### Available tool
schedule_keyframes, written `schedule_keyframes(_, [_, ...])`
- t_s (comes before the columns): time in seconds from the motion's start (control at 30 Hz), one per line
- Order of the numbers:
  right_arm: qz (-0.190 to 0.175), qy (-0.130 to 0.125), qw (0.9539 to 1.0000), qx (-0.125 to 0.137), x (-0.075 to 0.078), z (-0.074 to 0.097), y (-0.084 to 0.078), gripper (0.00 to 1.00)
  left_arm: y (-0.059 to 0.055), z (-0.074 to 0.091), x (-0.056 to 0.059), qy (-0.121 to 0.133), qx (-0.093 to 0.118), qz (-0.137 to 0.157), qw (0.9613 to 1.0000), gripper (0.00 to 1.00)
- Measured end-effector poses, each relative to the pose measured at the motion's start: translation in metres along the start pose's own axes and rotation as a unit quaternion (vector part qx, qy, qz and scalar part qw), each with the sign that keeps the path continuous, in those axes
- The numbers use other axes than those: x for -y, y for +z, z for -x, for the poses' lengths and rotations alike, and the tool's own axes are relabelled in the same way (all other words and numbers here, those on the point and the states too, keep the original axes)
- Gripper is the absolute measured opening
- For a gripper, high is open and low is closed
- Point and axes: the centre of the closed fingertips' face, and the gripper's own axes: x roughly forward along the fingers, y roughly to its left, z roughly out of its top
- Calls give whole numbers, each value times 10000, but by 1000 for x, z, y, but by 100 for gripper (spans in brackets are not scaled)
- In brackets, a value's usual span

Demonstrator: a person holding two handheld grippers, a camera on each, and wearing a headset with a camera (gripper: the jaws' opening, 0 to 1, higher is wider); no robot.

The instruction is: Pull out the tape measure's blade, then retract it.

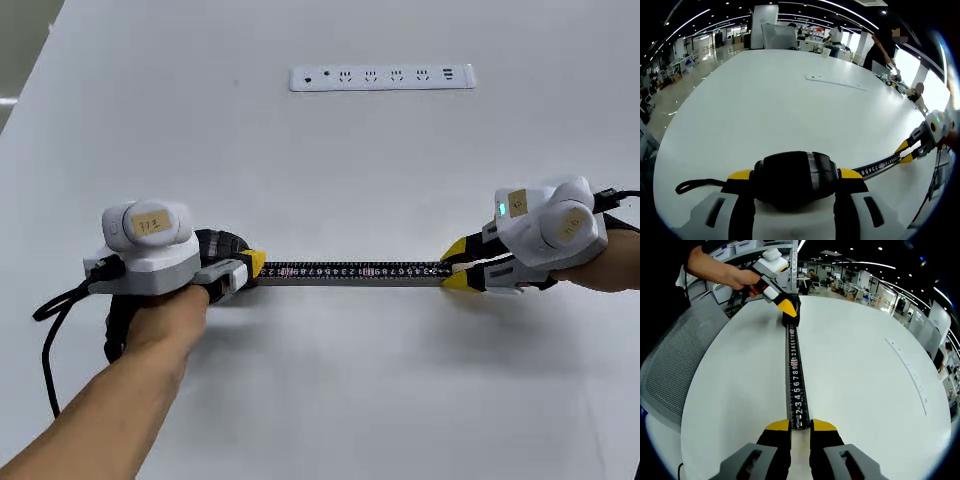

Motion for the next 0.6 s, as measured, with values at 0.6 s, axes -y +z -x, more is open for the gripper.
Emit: schedule_keyframes(0.6, [26,1,10000,-58,-1,0,0,9,-1,0,0,-48,-36,33,10000,59])
